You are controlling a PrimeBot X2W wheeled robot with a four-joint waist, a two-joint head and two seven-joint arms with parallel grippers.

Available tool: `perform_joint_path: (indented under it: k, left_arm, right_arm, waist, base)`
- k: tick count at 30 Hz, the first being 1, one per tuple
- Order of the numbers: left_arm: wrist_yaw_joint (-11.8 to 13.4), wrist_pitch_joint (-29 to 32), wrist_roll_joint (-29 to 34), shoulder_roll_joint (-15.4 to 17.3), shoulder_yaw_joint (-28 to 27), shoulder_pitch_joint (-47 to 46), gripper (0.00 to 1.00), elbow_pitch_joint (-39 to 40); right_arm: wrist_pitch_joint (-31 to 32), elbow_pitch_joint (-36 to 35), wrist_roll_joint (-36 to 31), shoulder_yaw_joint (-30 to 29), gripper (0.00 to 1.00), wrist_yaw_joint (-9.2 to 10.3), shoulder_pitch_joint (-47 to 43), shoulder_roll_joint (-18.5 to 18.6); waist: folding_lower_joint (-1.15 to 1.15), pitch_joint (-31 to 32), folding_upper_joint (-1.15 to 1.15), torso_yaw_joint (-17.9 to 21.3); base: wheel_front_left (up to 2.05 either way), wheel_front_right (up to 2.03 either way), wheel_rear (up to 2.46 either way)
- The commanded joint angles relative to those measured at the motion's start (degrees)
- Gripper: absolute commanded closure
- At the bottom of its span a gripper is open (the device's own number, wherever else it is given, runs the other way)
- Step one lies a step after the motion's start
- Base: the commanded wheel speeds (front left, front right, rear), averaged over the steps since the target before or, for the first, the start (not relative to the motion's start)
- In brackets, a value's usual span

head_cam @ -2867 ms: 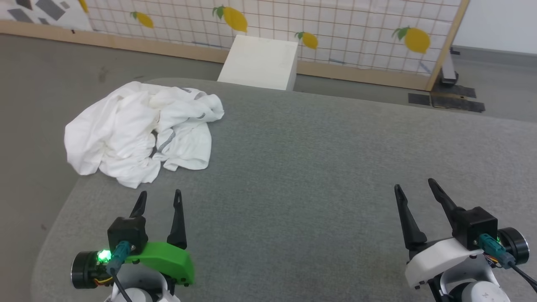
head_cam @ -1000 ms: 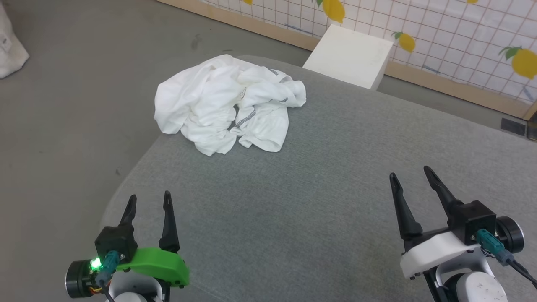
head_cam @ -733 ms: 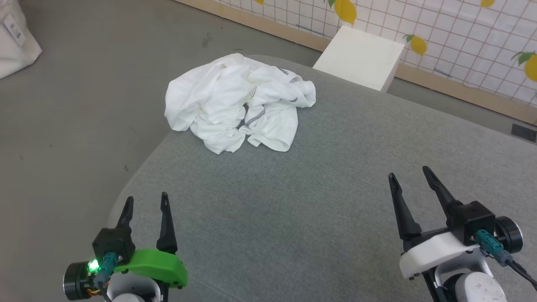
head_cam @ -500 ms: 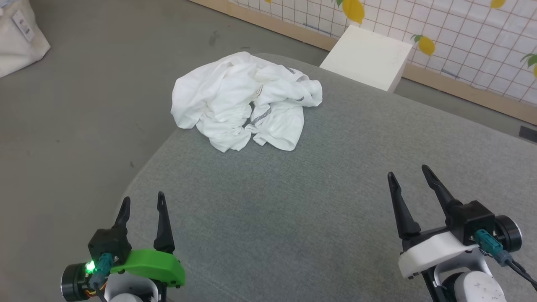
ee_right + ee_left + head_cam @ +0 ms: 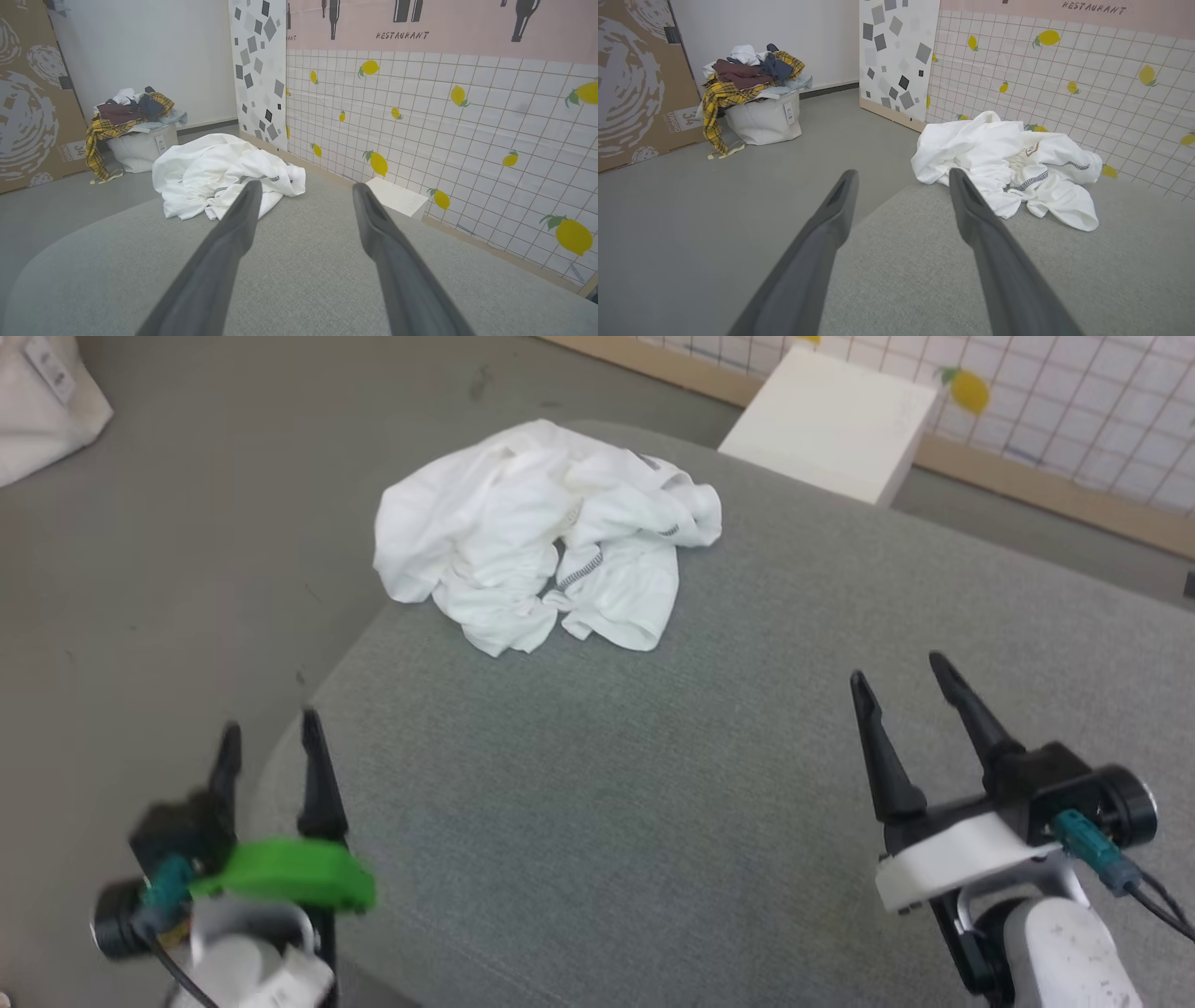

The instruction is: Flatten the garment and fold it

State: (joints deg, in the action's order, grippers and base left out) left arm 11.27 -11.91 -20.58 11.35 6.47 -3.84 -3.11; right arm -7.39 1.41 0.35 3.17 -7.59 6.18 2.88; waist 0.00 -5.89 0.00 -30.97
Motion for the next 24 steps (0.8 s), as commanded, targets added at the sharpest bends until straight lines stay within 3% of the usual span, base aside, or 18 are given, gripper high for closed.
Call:
perform_joint_path:
  k: [1, 9, 14, 20, 24]
  left_arm:
    - [-0.6, 0.1, -1.1, 0.7, -0.9, -3.9, 0.0, 0.3]
    - [-4.1, 8.1, -7.3, 5.0, -5.0, -23.1, 0.0, -4.3]
    - [-5.7, 17.6, -11.1, 8.9, -6.3, -34.6, 0.0, -9.0]
    - [-6.8, 28.7, -13.8, 15.2, -7.7, -43.0, 0.0, -13.9]
    - [-6.1, 35.3, -18.1, 16.9, -10.3, -46.0, 0.0, -16.2]
  right_arm:
    - [0.5, -0.9, -0.6, 0.2, 0.0, 0.1, 1.7, 0.0]
    - [1.6, -3.8, -3.6, 0.9, 0.0, 0.1, 7.3, 0.0]
    - [0.9, -4.0, -4.0, 1.6, 0.0, 0.1, 10.6, 0.0]
    - [-0.9, -3.4, -2.6, 2.8, 0.0, 0.1, 13.3, 0.0]
    - [-2.2, -2.7, -1.6, 3.0, 0.0, 0.1, 14.4, 0.0]
  waist:
    - [0.0, -5.6, 0.0, 3.9]
    - [0.0, -19.2, 0.0, 12.6]
    - [0.0, -25.9, 0.0, 17.7]
    - [0.0, -31.2, 0.0, 23.4]
    - [0.0, -33.3, 0.0, 26.4]
  base:
    - [0.0, 0.0, 0.0]
    - [0.0, 0.0, 0.0]
    - [0.0, 0.0, 0.0]
    - [0.0, 0.0, 0.0]
    - [0.0, 0.0, 0.0]
